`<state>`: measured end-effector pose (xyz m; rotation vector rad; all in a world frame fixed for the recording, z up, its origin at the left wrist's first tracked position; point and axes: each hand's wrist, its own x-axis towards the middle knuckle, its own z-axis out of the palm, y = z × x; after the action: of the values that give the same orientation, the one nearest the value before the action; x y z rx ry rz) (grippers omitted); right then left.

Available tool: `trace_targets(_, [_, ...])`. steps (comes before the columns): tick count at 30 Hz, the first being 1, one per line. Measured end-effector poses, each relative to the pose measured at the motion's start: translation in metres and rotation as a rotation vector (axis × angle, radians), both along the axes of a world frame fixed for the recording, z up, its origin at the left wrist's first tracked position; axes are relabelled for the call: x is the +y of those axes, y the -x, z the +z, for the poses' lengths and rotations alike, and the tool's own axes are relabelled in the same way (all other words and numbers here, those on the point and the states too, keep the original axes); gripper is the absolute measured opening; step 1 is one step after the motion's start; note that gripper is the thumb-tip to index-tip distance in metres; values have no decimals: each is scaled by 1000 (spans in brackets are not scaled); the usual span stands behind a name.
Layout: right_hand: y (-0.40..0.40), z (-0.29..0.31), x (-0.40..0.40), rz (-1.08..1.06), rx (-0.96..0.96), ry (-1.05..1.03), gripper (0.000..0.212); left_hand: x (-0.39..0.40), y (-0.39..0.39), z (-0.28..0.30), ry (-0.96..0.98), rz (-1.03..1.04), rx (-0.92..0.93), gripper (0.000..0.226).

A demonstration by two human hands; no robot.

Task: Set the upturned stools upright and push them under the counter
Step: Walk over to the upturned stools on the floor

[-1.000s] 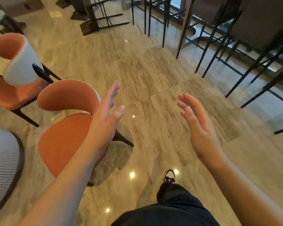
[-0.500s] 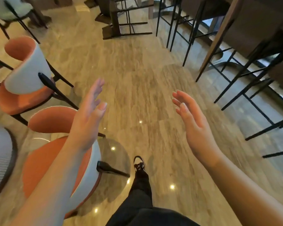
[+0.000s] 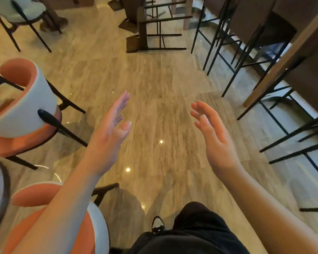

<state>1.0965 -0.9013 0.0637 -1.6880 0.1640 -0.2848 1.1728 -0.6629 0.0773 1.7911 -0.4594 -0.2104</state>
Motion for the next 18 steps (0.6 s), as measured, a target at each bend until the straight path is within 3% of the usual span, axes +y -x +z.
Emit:
trace_targets(8, [-174, -25, -81, 67, -22, -44, 50, -90, -154, -25, -63, 14, -49, 57])
trace_targets(18, [-383, -4, -173, 176, -18, -67, 52, -176, -337, -7, -81, 130, -53, 59])
